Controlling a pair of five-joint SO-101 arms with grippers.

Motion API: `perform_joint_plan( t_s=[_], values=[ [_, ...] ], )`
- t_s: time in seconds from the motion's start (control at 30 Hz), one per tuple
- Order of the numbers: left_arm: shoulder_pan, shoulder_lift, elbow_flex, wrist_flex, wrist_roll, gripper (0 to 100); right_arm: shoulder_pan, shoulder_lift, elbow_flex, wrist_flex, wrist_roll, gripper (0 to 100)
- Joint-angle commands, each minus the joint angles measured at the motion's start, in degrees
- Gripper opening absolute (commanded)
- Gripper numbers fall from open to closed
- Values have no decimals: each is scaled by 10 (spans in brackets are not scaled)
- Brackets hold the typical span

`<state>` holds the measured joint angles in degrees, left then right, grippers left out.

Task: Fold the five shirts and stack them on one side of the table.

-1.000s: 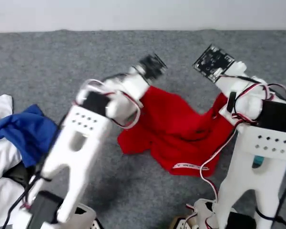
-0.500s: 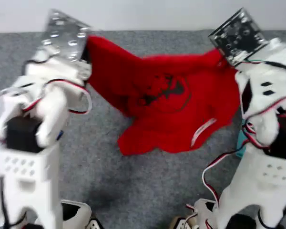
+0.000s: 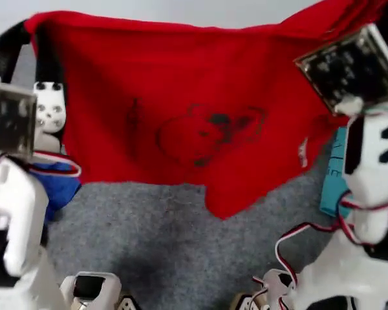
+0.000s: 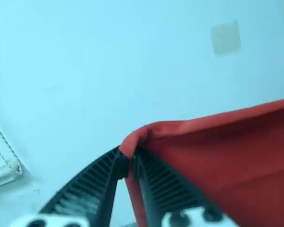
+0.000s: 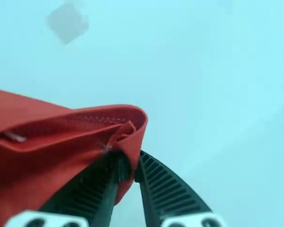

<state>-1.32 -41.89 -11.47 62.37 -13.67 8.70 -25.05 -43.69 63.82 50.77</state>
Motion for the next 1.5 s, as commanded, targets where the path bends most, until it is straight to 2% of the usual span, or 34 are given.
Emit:
perform_joint_plan(
  t_s=[0.0, 0.13, 0.37, 0.5, 0.67, 0.9, 1.1, 1.2, 1.33, 1.47],
  values=[
    [-2, -29, -21, 7, -9, 14, 6, -7, -62, -16, -4, 9],
    [-2, -57, -21, 57, -10, 14, 6, -15, -107, 13, 1, 9],
    [-1, -118, -20, 134, -38, 14, 6, -80, -117, 124, 67, 9],
    [-1, -145, -20, 165, -69, 14, 6, -112, -117, 127, 93, 9],
    [-1, -169, -22, 160, -77, 14, 6, -119, -117, 124, 99, 9],
    [-6, -172, -60, 120, -75, 14, 6, -128, -112, 51, 97, 9],
    [-6, -172, -69, 120, -77, 14, 6, -151, -116, 56, 98, 9],
    [-6, -169, -68, 137, -77, 14, 6, -151, -115, 89, 98, 9],
    [-4, -168, -15, 143, -78, 14, 3, -134, -60, 153, 98, 9],
    [-3, -168, 95, 120, -106, 14, 1, -100, 55, 160, 97, 9]
  ],
)
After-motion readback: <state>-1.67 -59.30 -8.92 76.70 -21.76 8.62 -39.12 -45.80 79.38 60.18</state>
